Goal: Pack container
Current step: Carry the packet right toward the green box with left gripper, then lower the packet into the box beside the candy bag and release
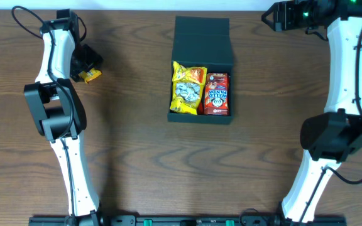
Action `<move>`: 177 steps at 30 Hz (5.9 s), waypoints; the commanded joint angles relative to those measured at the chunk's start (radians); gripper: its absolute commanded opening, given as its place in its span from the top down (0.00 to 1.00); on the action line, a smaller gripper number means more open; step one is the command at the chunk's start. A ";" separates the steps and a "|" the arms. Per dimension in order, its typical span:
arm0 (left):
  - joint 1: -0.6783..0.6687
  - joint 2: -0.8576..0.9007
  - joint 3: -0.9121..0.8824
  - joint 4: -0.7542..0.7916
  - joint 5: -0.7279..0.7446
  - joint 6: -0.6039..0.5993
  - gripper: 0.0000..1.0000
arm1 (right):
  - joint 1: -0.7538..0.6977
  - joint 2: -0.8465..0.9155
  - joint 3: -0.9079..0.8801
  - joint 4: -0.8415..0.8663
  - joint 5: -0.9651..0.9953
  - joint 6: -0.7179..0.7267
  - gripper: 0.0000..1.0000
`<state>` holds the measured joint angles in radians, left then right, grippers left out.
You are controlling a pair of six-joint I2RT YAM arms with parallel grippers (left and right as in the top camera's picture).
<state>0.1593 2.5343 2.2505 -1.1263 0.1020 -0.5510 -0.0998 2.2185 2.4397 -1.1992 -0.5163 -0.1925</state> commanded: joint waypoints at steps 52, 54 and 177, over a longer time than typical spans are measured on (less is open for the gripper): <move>-0.545 0.027 0.558 -0.435 0.022 0.260 0.65 | -0.219 -0.006 0.008 0.011 -0.007 -0.034 0.34; -0.569 0.027 0.558 -0.469 0.022 0.292 0.65 | -0.219 -0.006 0.008 0.012 -0.007 -0.034 0.34; -0.701 -0.124 -0.007 -0.300 0.121 0.306 0.78 | -0.189 -0.006 0.008 -0.072 -0.007 -0.101 0.32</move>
<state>-0.5400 2.4142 2.2501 -1.4345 0.1848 -0.1436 -0.2932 2.2185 2.4397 -1.2713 -0.5159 -0.2745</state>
